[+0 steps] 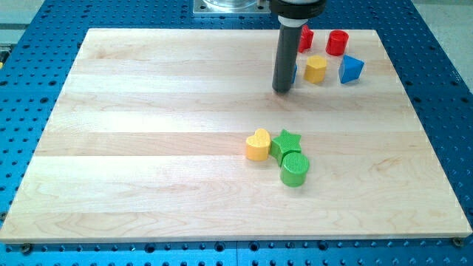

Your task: Push the yellow heart to the left of the blue cube

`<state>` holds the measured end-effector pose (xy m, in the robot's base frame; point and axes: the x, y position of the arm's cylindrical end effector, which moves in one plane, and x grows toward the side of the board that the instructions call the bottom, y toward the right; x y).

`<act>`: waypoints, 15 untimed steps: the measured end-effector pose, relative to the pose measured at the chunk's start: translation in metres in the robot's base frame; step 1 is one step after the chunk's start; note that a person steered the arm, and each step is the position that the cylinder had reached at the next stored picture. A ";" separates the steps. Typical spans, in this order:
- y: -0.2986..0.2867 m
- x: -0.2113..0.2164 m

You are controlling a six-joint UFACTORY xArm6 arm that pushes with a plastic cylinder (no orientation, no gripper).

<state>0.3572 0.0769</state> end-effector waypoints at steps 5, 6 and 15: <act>-0.052 0.173; -0.049 0.134; -0.024 0.062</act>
<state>0.4192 0.0531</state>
